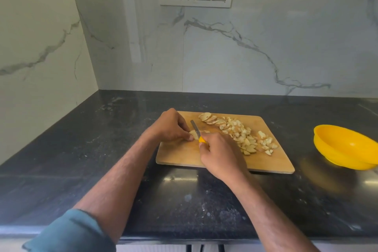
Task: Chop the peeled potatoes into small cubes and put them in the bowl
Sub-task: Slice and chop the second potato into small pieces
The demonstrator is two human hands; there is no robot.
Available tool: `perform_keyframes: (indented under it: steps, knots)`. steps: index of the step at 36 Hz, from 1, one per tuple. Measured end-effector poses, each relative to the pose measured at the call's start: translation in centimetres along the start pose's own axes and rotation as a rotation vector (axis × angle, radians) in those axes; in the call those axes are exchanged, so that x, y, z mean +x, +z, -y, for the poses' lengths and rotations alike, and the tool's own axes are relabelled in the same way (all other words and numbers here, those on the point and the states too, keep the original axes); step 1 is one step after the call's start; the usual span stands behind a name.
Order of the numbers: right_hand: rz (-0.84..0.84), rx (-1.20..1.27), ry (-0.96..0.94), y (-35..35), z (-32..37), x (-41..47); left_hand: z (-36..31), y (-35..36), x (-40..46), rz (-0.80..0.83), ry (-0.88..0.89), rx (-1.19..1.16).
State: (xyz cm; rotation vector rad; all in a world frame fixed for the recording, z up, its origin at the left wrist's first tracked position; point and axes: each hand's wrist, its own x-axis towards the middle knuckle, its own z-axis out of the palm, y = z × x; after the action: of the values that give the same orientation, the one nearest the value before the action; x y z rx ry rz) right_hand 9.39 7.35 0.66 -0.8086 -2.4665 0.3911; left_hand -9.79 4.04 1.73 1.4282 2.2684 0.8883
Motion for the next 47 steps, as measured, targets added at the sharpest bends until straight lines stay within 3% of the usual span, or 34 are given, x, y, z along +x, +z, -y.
perform_keyframes:
  steps: [19, 29, 35, 41, 47]
  knots:
    - [0.116, -0.110, -0.015, 0.3, 0.5, -0.3, -0.1, 0.6, 0.3, -0.067, -0.002, 0.014]
    - [0.098, -0.076, -0.127, -1.9, -0.3, -3.5, 0.0, 0.8, 0.2, -0.093, 0.023, 0.019]
    - [0.098, 0.014, -0.042, -2.8, -2.0, -3.8, 0.0, 1.0, 0.1, -0.073, 0.062, -0.014]
    - [-0.037, 0.111, 0.046, -2.7, -2.5, -3.5, 0.3, 0.6, 0.2, -0.054, 0.092, -0.039]
    - [-0.041, 0.020, -0.002, -1.1, -0.7, -2.7, 1.4, 0.6, 0.8, -0.231, 0.030, -0.116]
